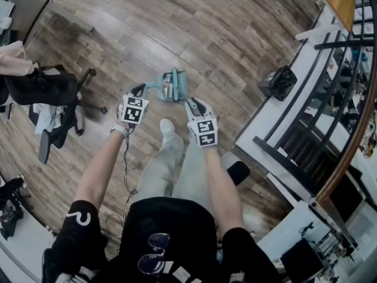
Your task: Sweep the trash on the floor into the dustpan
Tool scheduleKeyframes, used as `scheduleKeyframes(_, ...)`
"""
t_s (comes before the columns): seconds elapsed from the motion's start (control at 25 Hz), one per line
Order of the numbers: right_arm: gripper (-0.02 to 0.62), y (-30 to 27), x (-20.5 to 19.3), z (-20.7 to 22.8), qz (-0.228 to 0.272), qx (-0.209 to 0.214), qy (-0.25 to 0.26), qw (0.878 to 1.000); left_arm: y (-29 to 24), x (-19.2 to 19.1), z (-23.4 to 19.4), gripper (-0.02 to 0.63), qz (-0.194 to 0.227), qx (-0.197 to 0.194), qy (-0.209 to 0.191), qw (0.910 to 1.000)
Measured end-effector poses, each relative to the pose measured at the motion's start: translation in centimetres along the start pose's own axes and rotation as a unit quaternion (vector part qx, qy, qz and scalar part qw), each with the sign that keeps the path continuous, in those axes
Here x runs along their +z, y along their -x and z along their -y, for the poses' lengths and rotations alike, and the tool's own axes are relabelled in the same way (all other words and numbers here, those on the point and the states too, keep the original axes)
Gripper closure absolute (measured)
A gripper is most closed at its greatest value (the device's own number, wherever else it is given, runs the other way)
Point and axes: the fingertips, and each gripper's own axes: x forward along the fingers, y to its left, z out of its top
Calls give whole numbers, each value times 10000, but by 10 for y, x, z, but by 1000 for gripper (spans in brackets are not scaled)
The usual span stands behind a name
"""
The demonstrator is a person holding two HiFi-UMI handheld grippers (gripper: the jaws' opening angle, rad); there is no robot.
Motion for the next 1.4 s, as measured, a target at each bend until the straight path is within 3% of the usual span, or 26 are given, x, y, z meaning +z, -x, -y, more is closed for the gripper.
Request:
scheduleKeyframes(0.44, 508, 32, 29, 44, 323, -528, 132, 9980, 0, 0, -2, 604, -59, -16, -6, 10000)
scheduleKeyframes(0.8, 503, 34, 6, 59, 129, -865, 156, 9960, 0, 2, -1, 604, -45, -14, 10, 10000)
scheduleKeyframes(1.16, 500, 13, -3, 24, 164, -618, -204, 9977, 1, 0, -1, 604, 2, -15, 40, 10000)
scheduleKeyframes(1.4, 494, -7, -3, -12, 21, -261, -16, 9997, 0, 1, -2, 604, 42, -45, 64, 10000)
